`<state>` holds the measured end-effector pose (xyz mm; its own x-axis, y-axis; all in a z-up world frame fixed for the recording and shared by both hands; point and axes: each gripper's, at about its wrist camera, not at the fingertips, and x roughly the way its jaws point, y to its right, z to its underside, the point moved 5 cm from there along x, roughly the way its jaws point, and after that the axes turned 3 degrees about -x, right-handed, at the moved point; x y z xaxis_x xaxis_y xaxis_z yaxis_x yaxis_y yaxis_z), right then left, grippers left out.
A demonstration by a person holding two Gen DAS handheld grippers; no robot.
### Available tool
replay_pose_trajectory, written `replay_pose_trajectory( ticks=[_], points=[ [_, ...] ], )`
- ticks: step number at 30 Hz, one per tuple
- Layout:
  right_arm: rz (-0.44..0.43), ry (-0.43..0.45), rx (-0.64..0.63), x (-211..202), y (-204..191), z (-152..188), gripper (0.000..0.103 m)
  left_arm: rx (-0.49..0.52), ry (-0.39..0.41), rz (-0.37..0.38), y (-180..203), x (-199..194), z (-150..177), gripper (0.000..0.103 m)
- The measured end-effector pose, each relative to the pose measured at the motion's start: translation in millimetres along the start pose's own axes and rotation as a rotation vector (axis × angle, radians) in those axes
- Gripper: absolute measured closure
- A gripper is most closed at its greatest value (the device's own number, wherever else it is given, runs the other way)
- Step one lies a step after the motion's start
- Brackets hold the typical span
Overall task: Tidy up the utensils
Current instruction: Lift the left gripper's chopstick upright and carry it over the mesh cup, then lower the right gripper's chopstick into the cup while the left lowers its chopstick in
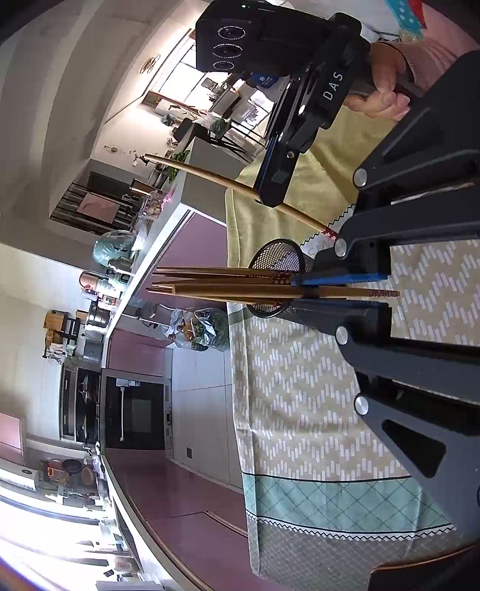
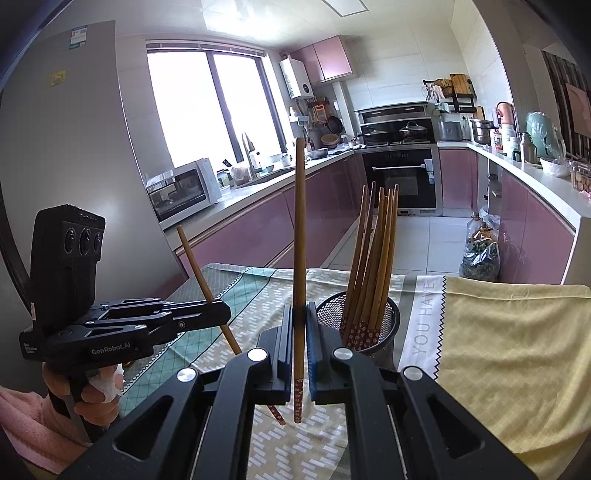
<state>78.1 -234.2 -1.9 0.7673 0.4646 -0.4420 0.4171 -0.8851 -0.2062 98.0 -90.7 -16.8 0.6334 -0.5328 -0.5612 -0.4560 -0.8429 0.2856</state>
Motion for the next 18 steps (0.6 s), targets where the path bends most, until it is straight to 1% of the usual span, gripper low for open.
replay_pose_trajectory(
  ticks=[18],
  points=[
    [0.008,0.027,-0.019,-2,-1,-11,0.097,0.018,0.037,0.03,9,-6,-19,0.096]
  ],
)
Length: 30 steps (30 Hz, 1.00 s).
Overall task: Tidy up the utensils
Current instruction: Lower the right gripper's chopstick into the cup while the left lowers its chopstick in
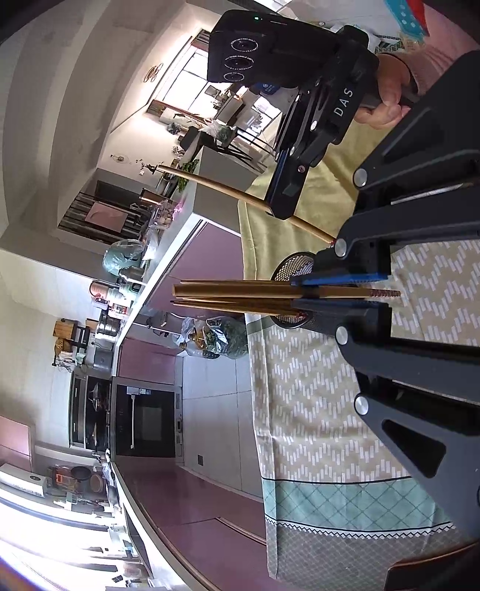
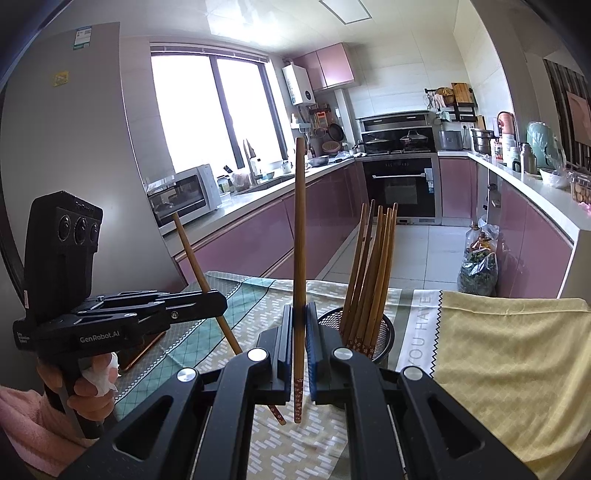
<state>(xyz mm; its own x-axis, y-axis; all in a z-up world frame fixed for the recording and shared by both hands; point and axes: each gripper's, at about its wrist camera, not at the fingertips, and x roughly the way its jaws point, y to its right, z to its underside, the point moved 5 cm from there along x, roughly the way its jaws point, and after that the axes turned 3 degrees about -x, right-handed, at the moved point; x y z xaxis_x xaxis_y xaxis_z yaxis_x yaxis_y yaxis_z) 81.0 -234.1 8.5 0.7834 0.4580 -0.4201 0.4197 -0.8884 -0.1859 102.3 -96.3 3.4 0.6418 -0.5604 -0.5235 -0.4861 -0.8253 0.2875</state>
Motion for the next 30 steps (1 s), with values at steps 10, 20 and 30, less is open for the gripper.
replay_pose_trajectory(
  ticks=[10,20,30],
  points=[
    [0.009,0.027,-0.011,-3,2,-13,0.097,0.011,0.034,0.002,3,-6,-17,0.096],
    [0.016,0.054,-0.013,-8,7,-27,0.097,0.035,0.064,0.011,13,-12,-32,0.096],
    [0.027,0.079,-0.03,-8,5,-39,0.097,0.058,0.115,0.016,24,-23,-51,0.096]
  ],
)
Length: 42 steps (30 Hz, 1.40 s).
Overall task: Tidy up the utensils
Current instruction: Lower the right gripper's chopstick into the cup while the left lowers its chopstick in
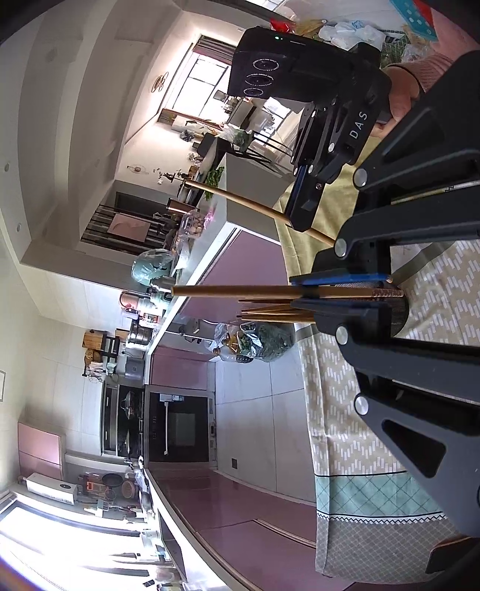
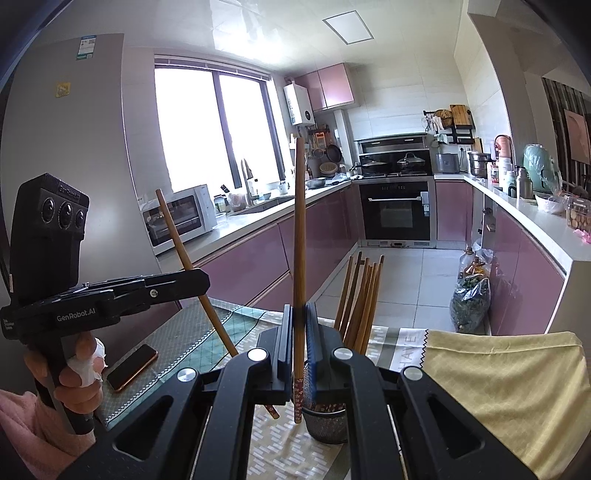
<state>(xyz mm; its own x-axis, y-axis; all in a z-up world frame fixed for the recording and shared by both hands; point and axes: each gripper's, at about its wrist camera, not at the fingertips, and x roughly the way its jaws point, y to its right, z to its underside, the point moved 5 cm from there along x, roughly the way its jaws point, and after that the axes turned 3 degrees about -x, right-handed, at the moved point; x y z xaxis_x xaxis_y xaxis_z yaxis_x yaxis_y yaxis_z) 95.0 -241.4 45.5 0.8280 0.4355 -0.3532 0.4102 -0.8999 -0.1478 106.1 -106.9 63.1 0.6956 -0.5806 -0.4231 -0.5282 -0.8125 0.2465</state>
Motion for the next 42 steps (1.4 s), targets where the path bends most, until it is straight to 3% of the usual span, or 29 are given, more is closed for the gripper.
replay_pose_trajectory(
  ticks=[15,42],
  points=[
    [0.019,0.022,0.001,8,7,-14,0.097,0.022,0.036,-0.023,9,9,-20,0.096],
    [0.066,-0.05,0.042,42,17,6,0.097,0.026,-0.068,-0.06,1,45,-3,0.096]
  ],
)
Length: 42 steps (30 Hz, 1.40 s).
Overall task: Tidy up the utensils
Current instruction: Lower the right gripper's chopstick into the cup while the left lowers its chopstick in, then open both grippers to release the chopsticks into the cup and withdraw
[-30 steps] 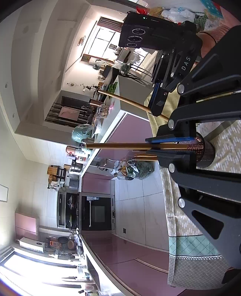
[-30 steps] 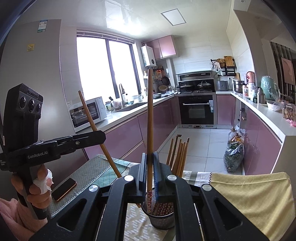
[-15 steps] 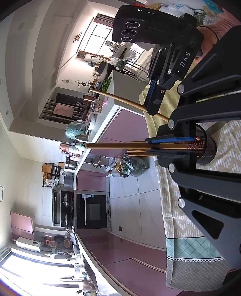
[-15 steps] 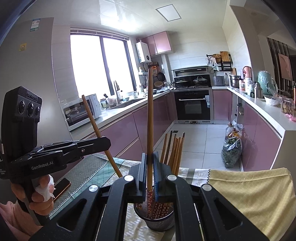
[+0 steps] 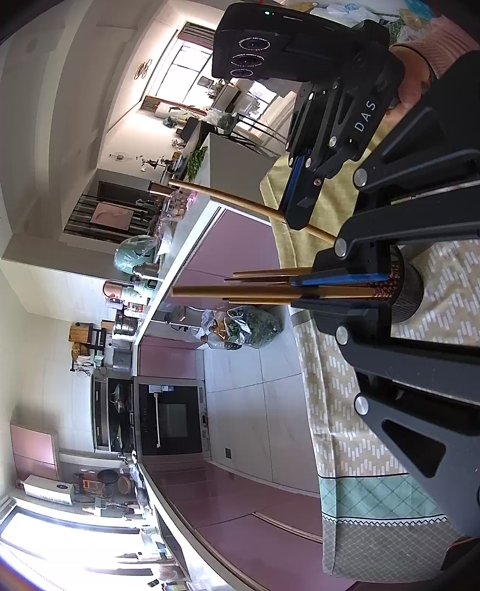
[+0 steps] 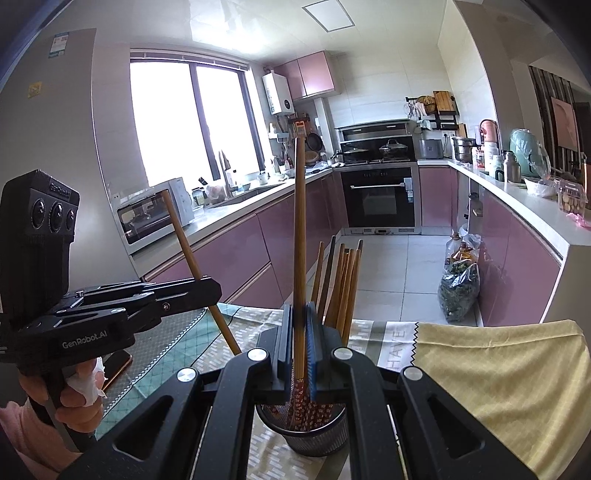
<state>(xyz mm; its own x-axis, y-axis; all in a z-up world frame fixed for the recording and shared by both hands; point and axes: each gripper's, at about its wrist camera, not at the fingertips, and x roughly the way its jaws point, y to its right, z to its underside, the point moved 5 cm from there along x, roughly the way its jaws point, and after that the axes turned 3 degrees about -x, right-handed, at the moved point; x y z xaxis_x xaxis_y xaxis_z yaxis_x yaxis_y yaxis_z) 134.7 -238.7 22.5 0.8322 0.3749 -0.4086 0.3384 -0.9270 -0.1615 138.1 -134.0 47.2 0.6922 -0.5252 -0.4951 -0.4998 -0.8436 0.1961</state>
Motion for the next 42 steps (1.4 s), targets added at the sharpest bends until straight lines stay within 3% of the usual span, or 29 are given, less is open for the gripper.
replay_pose_trajectory(
  ticks=[24,42],
  points=[
    [-0.01,-0.1,0.014,30,4,22,0.097,0.036,-0.109,-0.005,-5,38,19,0.096],
    [0.0,-0.144,0.049,48,15,32,0.096,0.031,-0.144,-0.01,-9,74,8,0.095]
  ],
)
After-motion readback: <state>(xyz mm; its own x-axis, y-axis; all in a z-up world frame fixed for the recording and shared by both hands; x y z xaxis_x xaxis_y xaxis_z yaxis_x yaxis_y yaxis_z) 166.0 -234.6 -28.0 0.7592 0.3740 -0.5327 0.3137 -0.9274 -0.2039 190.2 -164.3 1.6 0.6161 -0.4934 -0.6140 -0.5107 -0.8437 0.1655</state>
